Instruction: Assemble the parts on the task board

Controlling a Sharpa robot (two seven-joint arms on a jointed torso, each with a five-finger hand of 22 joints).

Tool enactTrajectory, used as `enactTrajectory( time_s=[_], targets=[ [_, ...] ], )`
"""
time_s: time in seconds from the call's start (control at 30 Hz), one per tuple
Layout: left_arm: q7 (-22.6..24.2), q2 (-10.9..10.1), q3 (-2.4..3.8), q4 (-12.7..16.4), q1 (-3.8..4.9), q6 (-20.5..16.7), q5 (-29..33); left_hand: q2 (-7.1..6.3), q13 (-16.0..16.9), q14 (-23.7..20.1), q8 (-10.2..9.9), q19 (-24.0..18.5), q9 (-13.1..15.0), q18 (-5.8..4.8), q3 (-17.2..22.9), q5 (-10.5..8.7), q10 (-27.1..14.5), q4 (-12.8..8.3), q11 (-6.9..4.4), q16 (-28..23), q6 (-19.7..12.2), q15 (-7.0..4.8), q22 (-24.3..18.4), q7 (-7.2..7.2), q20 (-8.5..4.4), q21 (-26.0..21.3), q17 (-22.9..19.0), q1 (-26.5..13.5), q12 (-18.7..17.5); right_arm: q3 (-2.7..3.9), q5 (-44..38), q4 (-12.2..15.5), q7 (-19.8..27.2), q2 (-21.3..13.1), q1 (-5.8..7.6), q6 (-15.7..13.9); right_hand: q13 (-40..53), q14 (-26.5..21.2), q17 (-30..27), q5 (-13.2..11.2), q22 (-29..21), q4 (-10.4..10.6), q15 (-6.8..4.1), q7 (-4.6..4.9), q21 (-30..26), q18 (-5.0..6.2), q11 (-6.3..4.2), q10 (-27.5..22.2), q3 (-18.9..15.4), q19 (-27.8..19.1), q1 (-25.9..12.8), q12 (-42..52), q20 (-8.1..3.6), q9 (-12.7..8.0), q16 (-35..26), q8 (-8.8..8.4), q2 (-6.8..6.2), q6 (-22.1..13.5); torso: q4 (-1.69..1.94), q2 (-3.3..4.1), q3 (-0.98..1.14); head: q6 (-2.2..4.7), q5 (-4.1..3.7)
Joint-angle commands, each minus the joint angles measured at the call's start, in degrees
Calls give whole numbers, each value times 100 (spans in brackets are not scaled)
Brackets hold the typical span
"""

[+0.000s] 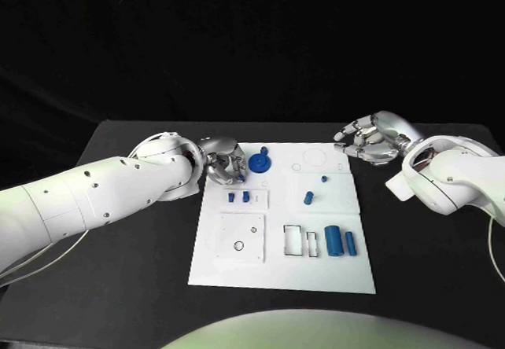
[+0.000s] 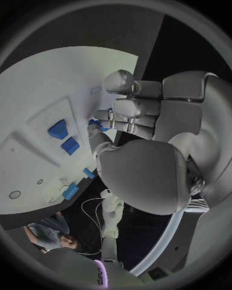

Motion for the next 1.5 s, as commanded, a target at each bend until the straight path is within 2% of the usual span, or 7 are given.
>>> enactTrajectory(
  time_s=[0.03,0.43,0.6,0.87,1.03,1.5],
  targets=[
    [-16,5,-13,33,-9,172,51,17,-7,35,-15,22,7,-57,5,-16,44,2,2,10,44,7,4,3,6,11,-2,-46,-19,0,-43,11,17,4,-4,1,-7,219,-5,37,345,11,-50,-4,-19,92,3,-4,29,-37,-68,-16,13,5,-20,35,-6,-55,-2,-3,-4,-12,12],
    [-6,21,-19,48,-9,173,43,27,-2,37,-12,19,10,-56,11,-17,65,-7,-4,12,59,3,2,-2,7,8,0,-44,-23,0,-50,9,0,13,-4,-16,-9,219,-8,35,341,17,-50,-3,-26,93,4,-2,28,-40,-77,-16,13,6,-23,37,-7,-56,8,-3,-5,-5,20],
    [-23,50,-30,13,-9,180,-38,16,-4,33,-28,2,5,-50,13,-17,56,-17,1,9,41,3,-17,1,7,-5,-9,-47,-43,0,-50,7,1,17,-4,-18,-9,219,-8,35,341,17,-50,-3,-26,93,4,-2,28,-40,-77,-16,13,6,-23,37,-7,-56,-2,3,-5,-2,21],
    [-55,67,-44,-14,-10,161,-98,-20,-16,-36,-118,-86,-29,-30,26,-16,-4,-37,42,-38,-55,34,-107,40,23,-73,-147,-91,-147,0,-51,4,4,14,-4,-24,-20,216,-20,35,330,24,-50,-3,-45,97,4,-3,30,-49,-87,-24,12,6,-30,41,-4,-56,-1,-1,-3,-2,18],
    [-47,61,-46,-11,-10,84,-108,-98,-9,-60,-297,-97,-100,-27,46,-5,6,-70,66,-47,-273,58,-116,81,50,-91,-183,-132,-225,0,-51,-1,5,12,-4,-25,-20,216,-20,35,330,24,-50,-3,-45,97,4,-3,30,-49,-87,-24,12,6,-30,41,-4,-56,7,-3,-3,0,11],
    [27,35,-45,18,-15,-56,-103,-179,-18,-143,-374,-165,-122,-12,51,7,-196,-101,115,-98,-338,96,-189,77,80,-151,-360,-195,-362,0,-51,-11,9,14,-4,-29,-20,216,-20,35,330,24,-50,-3,-45,97,4,-3,30,-49,-87,-24,12,6,-30,41,-4,-56,4,-1,-7,4,14]
  ],
)
